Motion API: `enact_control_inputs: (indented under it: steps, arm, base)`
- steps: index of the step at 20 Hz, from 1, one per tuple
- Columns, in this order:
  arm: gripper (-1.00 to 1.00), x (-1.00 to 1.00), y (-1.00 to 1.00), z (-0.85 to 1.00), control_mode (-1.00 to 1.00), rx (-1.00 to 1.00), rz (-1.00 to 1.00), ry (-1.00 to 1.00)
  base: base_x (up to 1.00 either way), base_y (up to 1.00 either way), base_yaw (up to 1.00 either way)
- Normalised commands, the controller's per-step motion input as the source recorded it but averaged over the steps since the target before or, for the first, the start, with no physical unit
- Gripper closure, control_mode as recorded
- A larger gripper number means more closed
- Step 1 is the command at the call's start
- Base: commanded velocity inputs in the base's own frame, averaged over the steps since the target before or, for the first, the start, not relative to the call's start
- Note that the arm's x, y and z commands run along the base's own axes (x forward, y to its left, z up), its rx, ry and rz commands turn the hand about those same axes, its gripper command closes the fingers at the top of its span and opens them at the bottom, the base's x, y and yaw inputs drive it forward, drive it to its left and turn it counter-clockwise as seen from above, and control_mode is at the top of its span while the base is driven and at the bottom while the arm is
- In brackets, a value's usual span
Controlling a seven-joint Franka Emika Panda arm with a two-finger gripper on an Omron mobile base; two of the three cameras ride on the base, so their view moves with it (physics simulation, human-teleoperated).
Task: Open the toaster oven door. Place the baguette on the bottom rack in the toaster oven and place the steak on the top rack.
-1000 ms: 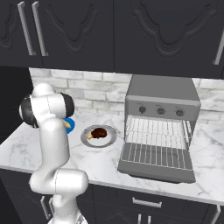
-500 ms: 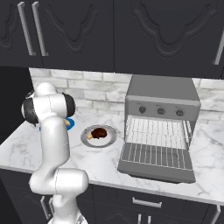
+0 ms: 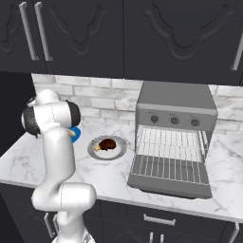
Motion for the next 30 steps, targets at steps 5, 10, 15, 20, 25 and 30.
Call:
enact_control_inputs:
  steps: [5, 10, 15, 20, 25, 30]
  arm:
    - [1.00, -0.41, -0.12, 0.05, -1.00, 0.01, 0.01, -0.03]
    - [1.00, -0.34, -0.18, 0.30, -1.00, 0.01, 0.00, -0.09]
    - [1.00, -0.43, -0.20, 0.30, -1.00, 0.07, 0.00, -0.08]
    - [1.00, -0.40, -0.24, 0.22, -1.00, 0.15, -0.02, 0.00]
    - [1.00, -0.41, -0.32, 0.30, -1.00, 0.14, -0.09, 0.00]
    - [1.00, -0.40, -0.29, 0.38, -1.00, 0.15, -0.15, 0.00]
  base:
    - [0.00, 0.00, 0.00]
    - [0.00, 0.00, 0.00]
    - [0.00, 0.00, 0.00]
    - [0.00, 0.00, 0.00]
    - [0.00, 0.00, 0.00]
    - [0.00, 0.00, 0.00]
